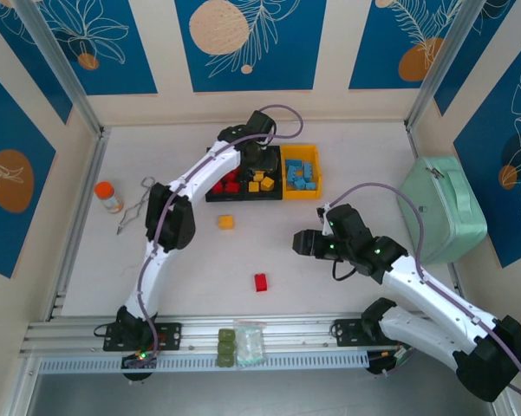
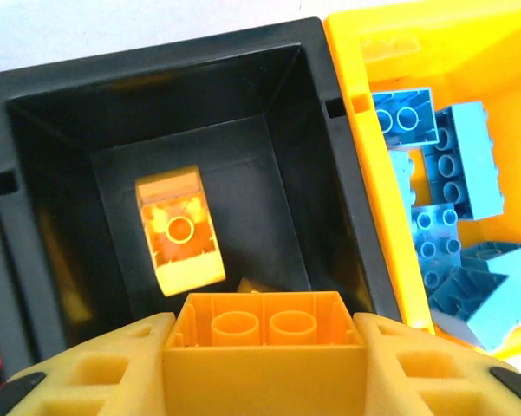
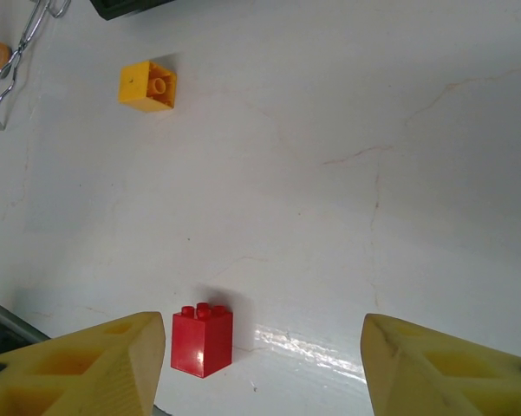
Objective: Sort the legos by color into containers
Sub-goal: Place the lego in the container.
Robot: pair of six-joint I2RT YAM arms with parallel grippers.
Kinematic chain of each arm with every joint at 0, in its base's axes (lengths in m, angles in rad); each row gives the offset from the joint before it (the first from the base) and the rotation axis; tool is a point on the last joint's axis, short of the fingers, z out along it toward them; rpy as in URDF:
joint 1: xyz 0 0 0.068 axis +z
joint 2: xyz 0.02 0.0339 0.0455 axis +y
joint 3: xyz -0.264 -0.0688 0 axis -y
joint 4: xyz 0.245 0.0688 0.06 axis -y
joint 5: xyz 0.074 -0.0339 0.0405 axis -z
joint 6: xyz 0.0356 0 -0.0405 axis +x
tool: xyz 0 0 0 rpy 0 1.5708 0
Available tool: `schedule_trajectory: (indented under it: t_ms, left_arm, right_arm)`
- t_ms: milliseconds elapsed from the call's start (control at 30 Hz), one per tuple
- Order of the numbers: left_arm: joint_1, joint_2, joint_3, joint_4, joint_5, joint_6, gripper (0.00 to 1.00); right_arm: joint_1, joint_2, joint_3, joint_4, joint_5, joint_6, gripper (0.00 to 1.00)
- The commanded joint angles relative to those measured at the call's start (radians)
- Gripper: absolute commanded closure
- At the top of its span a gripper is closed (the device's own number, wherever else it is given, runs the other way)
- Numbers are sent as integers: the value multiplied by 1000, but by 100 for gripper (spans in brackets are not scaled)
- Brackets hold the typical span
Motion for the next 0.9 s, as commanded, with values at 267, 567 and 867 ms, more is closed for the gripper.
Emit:
schedule_trajectory:
  t_ms: [267,567,867]
  left_arm:
    - [12,121,153,-10,9,-2,57]
    - [15,109,152,-12,6,-4,38]
    - [-5,-37,45,5,11,11,36]
  right_arm:
    - [-27,-65,-19,-67,17,30,39]
    - [-32,-64,-21,-61,13,32,39]
    - [-32,-48,-17,-36,2,22,39]
